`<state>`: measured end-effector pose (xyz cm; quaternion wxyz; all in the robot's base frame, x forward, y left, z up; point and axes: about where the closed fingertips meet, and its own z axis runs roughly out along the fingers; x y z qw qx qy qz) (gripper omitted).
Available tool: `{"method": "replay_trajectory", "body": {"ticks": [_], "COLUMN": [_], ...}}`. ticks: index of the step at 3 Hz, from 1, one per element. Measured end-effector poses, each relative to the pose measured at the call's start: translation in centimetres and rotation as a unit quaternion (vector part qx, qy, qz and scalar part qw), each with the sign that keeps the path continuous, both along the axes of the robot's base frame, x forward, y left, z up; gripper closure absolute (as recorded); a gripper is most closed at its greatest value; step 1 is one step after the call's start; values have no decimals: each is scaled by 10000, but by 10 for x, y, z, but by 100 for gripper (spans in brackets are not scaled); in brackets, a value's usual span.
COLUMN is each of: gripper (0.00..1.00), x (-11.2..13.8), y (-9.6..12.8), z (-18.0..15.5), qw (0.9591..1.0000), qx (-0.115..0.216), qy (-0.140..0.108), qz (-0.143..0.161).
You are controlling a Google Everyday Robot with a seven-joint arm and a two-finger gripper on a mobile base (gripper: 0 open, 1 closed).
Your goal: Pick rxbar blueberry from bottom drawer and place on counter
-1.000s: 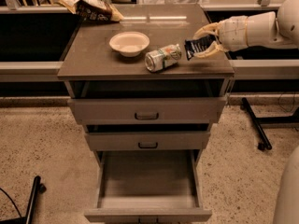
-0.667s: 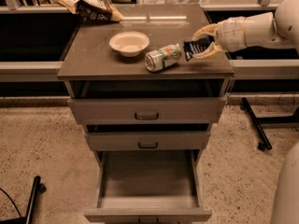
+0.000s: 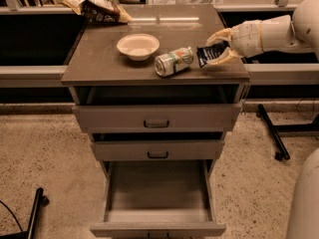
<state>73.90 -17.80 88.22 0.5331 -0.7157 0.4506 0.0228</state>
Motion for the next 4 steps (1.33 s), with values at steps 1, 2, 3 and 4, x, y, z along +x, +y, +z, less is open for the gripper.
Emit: {"method": "replay_trajectory", "body": {"ticks": [1,2,3,4], "gripper": [100,85,54,30], "x": [0,0,0,0], "y": [-1,-1,-1,-1], "z": [-5,-6,-6,-6], "qw": [10000,9999,9999,9999], "qx": [-23,-26,-26,-26], "qy": [88,97,98,98], "qz": [5,7,7,7]}}
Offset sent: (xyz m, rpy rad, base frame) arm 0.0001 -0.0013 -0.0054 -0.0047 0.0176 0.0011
